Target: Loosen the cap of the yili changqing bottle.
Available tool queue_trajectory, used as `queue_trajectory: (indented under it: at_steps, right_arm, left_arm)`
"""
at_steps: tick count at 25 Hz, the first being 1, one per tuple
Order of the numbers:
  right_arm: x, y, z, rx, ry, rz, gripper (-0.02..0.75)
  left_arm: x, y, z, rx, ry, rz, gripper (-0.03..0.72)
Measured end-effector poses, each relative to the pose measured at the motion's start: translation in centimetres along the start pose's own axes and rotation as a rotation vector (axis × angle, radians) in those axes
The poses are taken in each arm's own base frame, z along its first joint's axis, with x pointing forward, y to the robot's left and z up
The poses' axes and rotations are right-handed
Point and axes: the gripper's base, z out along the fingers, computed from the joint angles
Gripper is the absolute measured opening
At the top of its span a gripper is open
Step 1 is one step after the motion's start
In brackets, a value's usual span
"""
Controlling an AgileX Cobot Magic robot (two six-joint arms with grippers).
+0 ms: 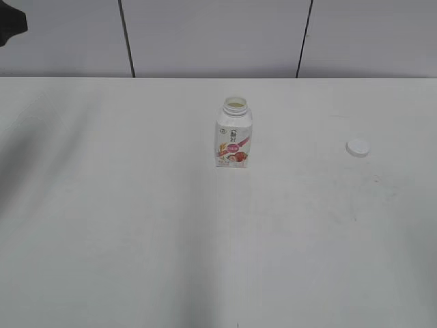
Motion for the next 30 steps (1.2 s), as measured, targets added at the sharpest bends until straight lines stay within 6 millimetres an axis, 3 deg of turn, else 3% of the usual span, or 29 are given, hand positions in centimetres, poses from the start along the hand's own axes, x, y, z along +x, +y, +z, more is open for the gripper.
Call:
queue_trajectory:
  at_steps: [15,23,27,30]
  right_arm:
    - [0.0,0.0,0.0,0.000,-0.001,0.000,0.448]
    - [0.0,0.0,0.0,0.000,-0.001,0.000,0.448]
    - [0.0,0.0,0.0,0.000,-0.002,0.000,0.448]
    - [0.0,0.0,0.0,0.000,-0.002,0.000,0.448]
  left_arm:
    - [-0.5,0.1,0.0,-0.050,-0.055,-0.065,0.585]
    - [1.2,-2.0,-0.1,-0.075,0.138,0.069,0.585]
    - [1.2,-3.1,-1.8,-0.021,0.199,0.043,0.585]
    - [1.4,-2.8,-4.0,-0.034,0.299,0.025,0.585]
